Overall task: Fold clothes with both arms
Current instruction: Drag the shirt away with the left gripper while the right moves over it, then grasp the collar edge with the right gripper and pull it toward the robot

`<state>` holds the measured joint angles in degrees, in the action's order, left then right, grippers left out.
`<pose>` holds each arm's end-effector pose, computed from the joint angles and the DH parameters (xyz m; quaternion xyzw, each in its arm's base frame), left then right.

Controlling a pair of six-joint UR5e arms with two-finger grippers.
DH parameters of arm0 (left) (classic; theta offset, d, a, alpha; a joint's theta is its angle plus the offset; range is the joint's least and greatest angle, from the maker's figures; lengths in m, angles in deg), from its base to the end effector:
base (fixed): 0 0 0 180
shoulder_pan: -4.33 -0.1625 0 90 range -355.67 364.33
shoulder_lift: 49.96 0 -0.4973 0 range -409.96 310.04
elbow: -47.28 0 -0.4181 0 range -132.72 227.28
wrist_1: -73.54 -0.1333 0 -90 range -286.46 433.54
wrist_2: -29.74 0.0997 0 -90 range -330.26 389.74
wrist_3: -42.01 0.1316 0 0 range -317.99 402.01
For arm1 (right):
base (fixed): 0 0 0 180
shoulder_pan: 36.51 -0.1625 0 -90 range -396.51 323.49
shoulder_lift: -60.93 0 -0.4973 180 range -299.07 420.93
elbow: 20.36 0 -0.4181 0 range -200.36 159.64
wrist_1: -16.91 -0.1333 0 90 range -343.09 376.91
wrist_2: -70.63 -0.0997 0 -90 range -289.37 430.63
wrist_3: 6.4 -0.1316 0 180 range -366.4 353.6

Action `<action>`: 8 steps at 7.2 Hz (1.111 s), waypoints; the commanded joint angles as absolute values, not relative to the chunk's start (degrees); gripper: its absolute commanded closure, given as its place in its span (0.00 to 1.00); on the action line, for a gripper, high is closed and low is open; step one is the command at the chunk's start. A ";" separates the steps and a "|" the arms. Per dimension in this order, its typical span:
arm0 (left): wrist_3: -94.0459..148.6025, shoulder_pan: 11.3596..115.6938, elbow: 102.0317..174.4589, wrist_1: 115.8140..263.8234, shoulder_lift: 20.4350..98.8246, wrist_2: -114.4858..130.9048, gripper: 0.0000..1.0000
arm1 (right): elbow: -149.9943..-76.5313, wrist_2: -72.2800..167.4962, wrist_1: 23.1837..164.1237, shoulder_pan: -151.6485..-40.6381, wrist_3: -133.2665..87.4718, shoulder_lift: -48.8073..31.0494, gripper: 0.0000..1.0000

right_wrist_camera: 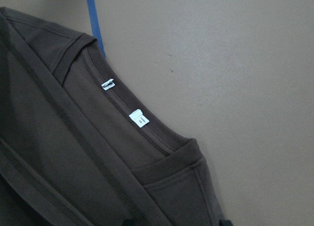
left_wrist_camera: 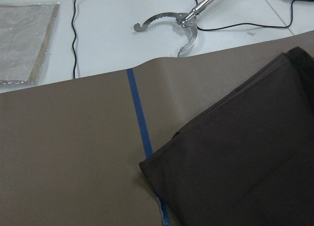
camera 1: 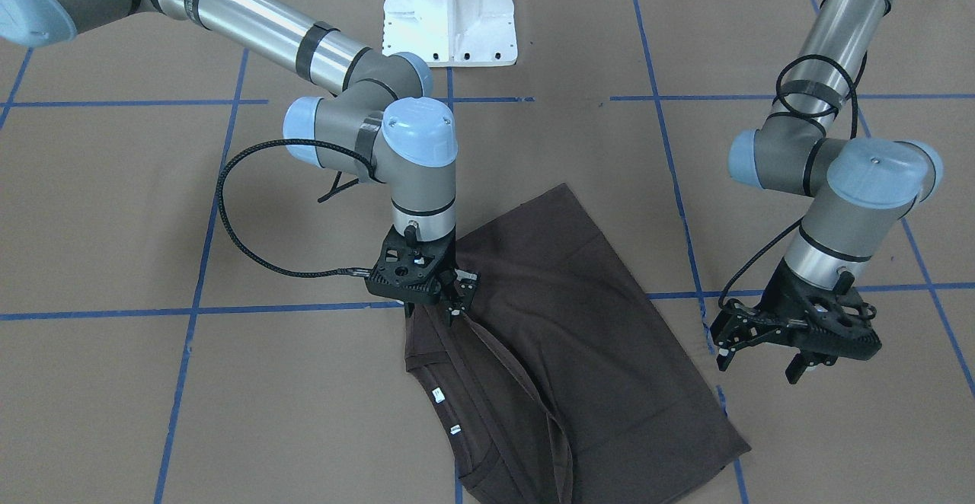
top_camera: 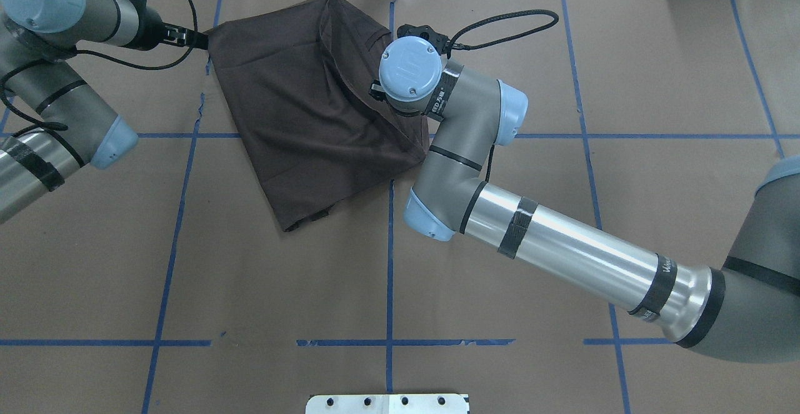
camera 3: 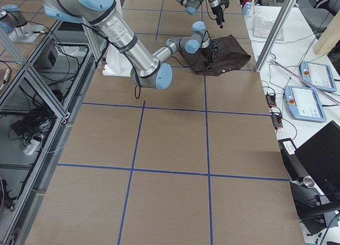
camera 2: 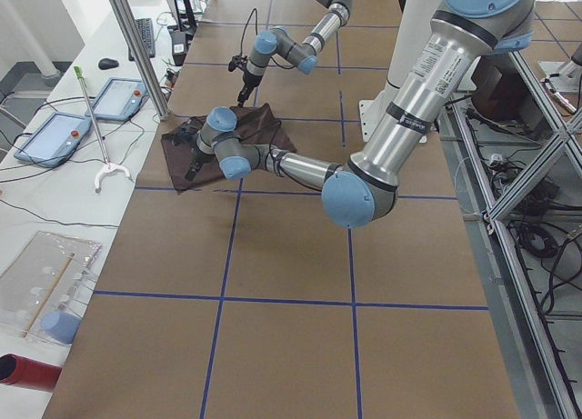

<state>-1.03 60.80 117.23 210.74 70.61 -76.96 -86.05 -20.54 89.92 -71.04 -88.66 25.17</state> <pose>0.3755 -0.7395 0.4974 0.2961 0.3957 -0.0020 0.8693 -0.6922 -0.6348 0.2616 0.1348 -0.3747 0.2085 0.8933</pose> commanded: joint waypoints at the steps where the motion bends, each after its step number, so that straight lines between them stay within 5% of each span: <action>1: -1.32 60.58 117.24 210.82 70.62 -76.96 0.00 | -84.78 -18.85 89.68 -70.53 -87.35 24.63 0.35; 8: -1.32 60.05 117.24 210.74 70.62 -76.96 0.00 | -83.29 -17.26 89.59 -69.38 -86.99 24.45 0.37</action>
<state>-1.32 60.19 117.19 210.73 70.62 -76.95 -83.32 -17.42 89.59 -69.59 -86.99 24.46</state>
